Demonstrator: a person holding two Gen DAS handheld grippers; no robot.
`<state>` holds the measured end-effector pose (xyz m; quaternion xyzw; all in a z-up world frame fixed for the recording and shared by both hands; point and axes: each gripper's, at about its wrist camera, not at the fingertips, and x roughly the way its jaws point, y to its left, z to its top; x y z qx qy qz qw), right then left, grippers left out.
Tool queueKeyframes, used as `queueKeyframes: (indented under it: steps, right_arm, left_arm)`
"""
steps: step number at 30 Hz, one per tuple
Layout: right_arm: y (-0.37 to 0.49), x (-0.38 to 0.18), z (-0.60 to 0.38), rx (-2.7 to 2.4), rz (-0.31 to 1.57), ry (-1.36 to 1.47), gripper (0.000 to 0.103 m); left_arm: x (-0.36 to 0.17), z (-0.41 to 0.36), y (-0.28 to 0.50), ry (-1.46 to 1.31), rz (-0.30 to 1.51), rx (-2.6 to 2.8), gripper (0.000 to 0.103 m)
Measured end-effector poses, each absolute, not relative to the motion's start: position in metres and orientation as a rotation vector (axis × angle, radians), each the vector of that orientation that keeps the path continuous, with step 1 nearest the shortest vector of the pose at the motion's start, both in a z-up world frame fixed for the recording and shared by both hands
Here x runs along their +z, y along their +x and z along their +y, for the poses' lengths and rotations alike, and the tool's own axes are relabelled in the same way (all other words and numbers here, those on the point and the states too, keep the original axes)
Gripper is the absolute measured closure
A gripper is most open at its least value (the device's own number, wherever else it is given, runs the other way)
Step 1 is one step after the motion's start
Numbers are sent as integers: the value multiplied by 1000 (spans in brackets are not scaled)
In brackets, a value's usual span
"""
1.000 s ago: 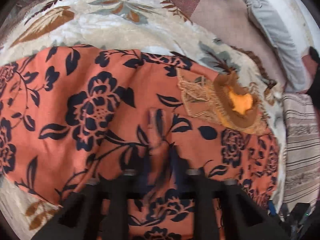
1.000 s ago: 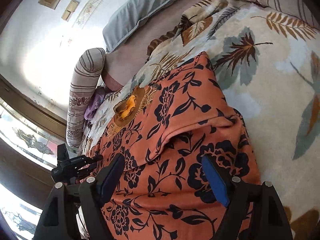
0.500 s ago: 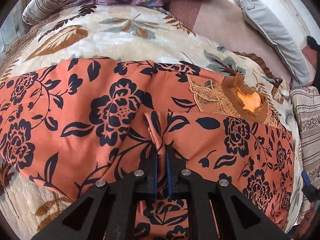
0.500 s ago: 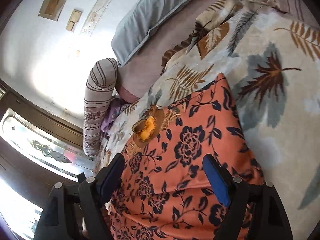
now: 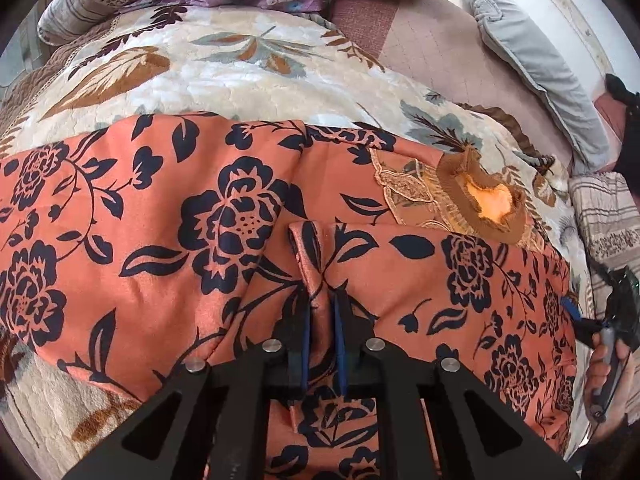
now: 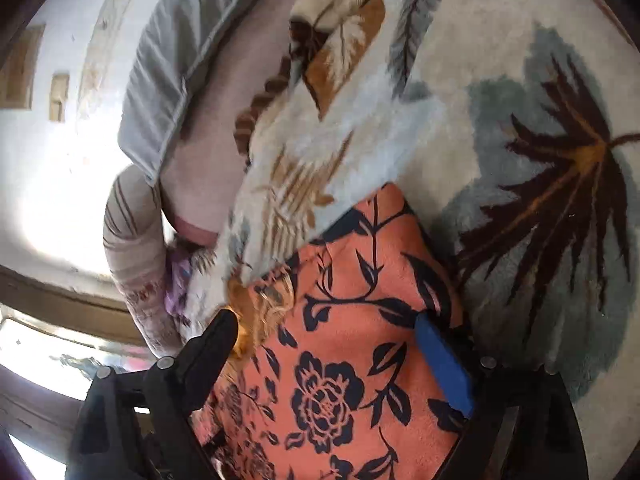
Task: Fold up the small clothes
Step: 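Grasp the other sleeve with the left gripper and fold it across the body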
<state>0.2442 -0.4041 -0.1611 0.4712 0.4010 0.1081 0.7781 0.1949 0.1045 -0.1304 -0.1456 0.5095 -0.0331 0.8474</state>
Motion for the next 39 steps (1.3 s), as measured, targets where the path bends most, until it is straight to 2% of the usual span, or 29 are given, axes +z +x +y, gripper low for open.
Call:
queueKeyframes:
  steps: [1,3,4,6,7,11,15,20,25,31,38,39]
  right_arm:
    - [239,-148,-399,247,847,980,11]
    - [221,-121,-377,265,817,843,11]
    - [208,-111,-365,284,815,786,11]
    - [179,-98,-334,316,801,662,10]
    - [162,-96,-315,326,800,598,10]
    - [105,-117,-268,309,808,459,10]
    - [88,-144,-247,265,844,347,10]
    - [85,-153,-244,256,837,300,9]
    - [85,-154,-239,240,834,273,8]
    - [87,-153,-236,241,835,269,7]
    - [87,-154,-239,251,830,285,7]
    - [87,-154,-239,251,830,284,7]
  left_arm:
    - [-125,107,193,-298,1067,-78,83]
    - [-107,119,183,-320,1023,-81,61]
    - [-94,132,172,-357,978,-93,54]
    - [-72,163,148,-437,891,-102,22]
    - [-62,184,133,-476,843,-84,18]
    - [-51,295,81,-688,688,109,18]
    - [-86,403,61,-1003,647,262,19]
    - [-118,480,53,-1157,594,392,19]
    - [-133,499,45,-1234,552,408,20]
    - [-124,493,21,-1244,502,482,21]
    - [-133,511,42,-1225,550,547,23]
    - [-133,514,45,-1219,561,567,44]
